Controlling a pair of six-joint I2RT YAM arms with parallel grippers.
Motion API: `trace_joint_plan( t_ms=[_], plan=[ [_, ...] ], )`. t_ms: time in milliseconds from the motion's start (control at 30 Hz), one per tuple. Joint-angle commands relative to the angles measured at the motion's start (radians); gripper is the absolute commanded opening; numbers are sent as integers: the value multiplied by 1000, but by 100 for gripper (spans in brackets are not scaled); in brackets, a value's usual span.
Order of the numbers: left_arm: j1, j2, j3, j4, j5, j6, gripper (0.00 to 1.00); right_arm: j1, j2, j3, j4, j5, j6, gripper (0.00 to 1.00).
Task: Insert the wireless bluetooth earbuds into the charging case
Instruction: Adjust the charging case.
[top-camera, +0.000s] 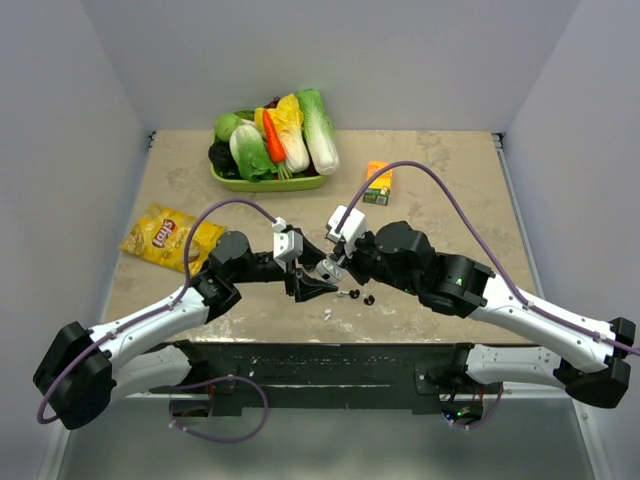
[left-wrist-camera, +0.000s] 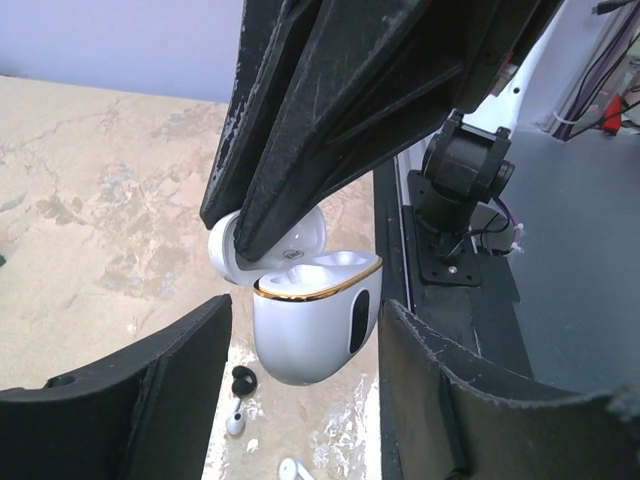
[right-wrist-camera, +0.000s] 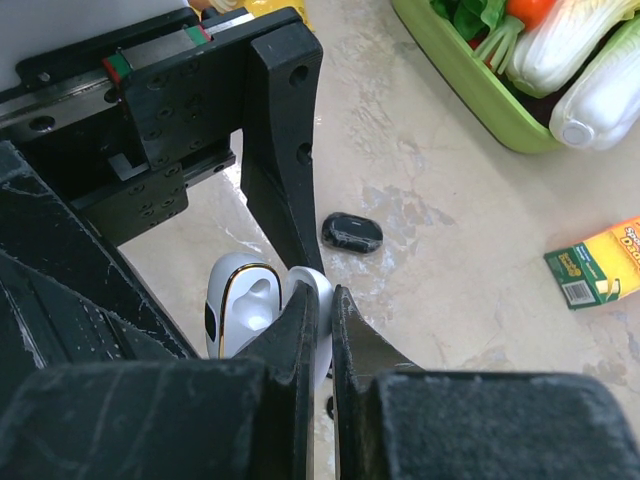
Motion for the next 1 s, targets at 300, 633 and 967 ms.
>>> trace_joint_plan(
  t_ms=[300, 633, 967],
  plan=[
    [12, -3, 53, 101, 91, -61, 57, 6, 4, -3, 12, -7, -13, 0],
    [12, 22, 44, 130, 102, -75, 35, 7, 0, -5, 10, -13, -13, 0],
    [15, 29, -20, 276, 56, -137, 0, 6, -16, -13, 42, 20, 65, 32]
  ],
)
